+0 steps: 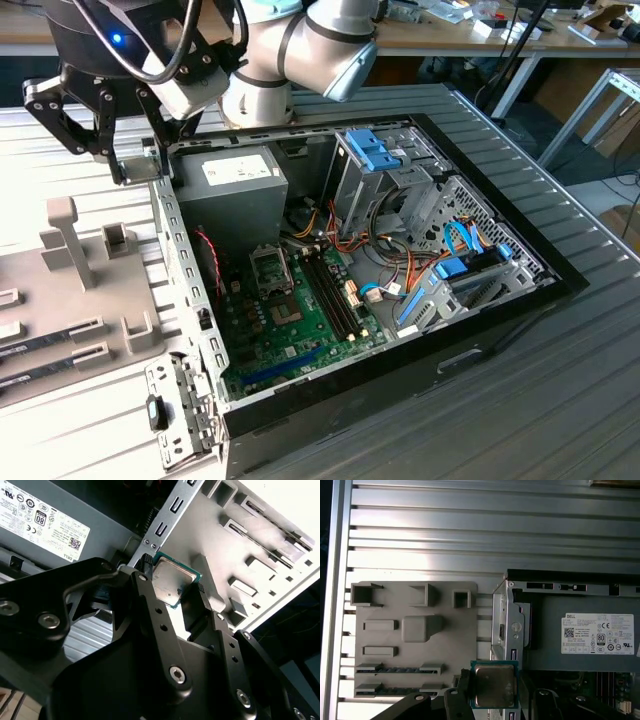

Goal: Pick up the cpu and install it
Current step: 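Pick up the cpu and move it towards the insertion slot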

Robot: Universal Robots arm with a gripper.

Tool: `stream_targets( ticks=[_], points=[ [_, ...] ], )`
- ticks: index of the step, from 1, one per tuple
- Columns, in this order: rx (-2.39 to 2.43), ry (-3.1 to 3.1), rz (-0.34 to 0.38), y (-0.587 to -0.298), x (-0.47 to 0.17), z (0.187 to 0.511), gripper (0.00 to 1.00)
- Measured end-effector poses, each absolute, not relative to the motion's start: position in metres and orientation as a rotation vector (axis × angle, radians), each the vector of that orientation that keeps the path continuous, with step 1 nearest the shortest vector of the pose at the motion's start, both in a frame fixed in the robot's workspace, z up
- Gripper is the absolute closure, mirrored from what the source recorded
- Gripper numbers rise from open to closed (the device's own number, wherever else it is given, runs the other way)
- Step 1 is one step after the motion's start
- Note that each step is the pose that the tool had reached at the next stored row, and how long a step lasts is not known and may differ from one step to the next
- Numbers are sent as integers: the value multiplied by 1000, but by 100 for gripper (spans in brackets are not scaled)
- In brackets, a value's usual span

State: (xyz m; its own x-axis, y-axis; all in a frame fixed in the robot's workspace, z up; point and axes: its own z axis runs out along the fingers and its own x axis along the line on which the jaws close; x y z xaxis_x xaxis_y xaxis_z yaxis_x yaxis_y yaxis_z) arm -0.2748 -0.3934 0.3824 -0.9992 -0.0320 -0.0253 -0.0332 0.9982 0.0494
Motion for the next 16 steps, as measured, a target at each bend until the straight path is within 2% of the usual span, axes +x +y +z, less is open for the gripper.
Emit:
stream_targets(
  ticks=[16],
  points=[
    [-51,3116,78,-393,-262,379,53]
  ],
)
